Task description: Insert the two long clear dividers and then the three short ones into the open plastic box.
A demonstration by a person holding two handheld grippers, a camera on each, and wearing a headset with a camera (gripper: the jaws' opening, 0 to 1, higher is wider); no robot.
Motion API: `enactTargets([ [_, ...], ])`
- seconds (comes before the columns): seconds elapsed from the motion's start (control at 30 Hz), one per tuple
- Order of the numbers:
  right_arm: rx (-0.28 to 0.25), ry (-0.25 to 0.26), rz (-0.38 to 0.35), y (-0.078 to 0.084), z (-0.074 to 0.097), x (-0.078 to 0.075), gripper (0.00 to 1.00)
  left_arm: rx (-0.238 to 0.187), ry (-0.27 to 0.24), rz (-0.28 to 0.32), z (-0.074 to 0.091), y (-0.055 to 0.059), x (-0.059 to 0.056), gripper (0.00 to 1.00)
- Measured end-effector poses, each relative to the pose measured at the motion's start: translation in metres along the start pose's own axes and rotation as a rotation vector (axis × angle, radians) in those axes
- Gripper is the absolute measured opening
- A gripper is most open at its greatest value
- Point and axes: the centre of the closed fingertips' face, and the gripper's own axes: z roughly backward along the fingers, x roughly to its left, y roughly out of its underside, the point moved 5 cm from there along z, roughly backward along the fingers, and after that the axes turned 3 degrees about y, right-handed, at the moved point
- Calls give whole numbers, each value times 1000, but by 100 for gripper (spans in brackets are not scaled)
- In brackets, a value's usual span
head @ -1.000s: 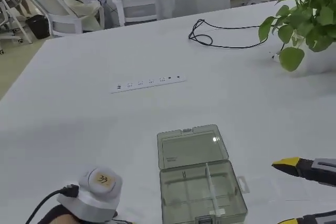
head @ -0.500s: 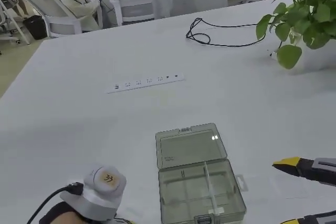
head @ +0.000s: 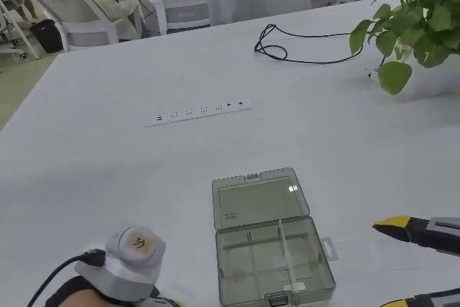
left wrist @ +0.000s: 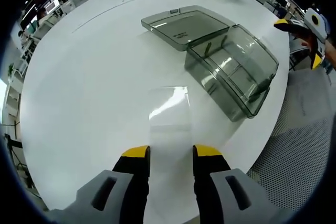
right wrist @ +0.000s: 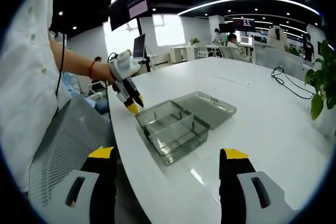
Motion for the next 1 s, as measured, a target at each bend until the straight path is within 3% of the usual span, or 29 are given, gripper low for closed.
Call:
enactTargets([
  [0.2,4,2,1,-2,0,2,81,-21,17,29,1,2,1,30],
  [0.5,-1,4,1,-12,-2,6,81,-125,46,107,18,-4,-1,30],
  [0.8,-27,7,-35,-36,-10,15,77,-277,92,154,47,-23,-11,30],
  [0.93,-27,11,-92,-47,-12,16,72,-342,123,163,56,-34,-19,30],
  [1.0,-44,8,-87,-56,-16,21,69,-371,147,165,61,-40,-24,30],
])
